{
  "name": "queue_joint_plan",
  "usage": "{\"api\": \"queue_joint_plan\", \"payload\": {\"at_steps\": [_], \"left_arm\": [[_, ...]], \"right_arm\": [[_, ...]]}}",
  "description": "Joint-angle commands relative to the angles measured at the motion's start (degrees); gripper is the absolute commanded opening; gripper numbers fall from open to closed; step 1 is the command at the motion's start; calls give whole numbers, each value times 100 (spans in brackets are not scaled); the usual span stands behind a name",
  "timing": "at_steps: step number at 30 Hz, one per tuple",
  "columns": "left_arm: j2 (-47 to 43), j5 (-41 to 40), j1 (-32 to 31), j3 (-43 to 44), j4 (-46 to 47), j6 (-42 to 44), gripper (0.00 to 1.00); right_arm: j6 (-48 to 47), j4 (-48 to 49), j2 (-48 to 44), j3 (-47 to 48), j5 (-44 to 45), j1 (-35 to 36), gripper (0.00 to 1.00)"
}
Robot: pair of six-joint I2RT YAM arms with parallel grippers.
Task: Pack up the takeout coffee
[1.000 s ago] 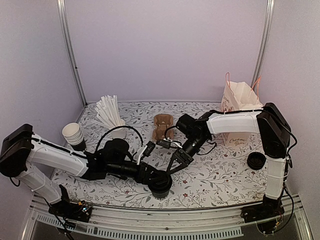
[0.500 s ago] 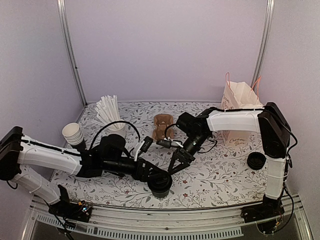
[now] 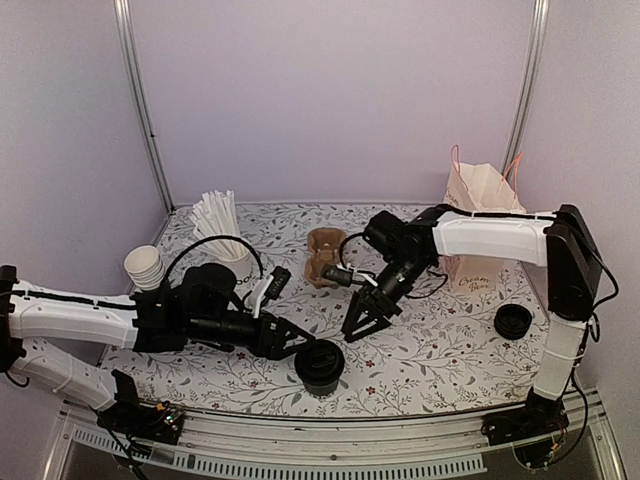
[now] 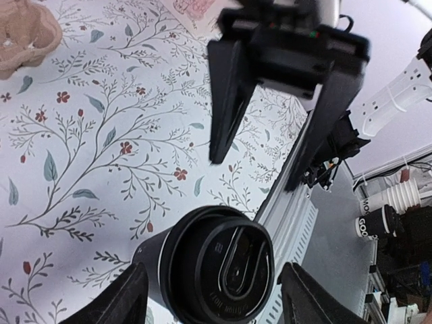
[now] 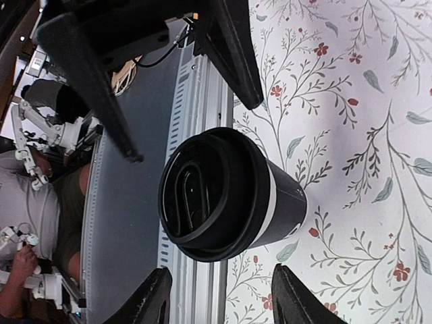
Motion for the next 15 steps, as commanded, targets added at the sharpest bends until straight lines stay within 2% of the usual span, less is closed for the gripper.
{"api": "queue_joint_plan", "payload": {"at_steps": [1, 3, 4, 6, 15], "left_arm": [[-291, -142, -179, -284, -372, -376, 68], [-328, -151, -303, -335, -282, -526, 69], [-256, -218, -418, -278, -322, -685, 69], [-125, -242, -470, -253, -331, -859, 69], [372, -235, -487, -134, -153, -808, 67]], "right_arm": [[-141, 512, -896, -322, 514, -27, 55], [-468, 650, -1210, -478, 835, 120, 62], [-939, 917, -1578, -692, 1623, 499, 68], [-1253, 1111, -1757, -809, 2042, 748, 74], [-1496, 1343, -1186, -609, 2100, 1068, 76]]}}
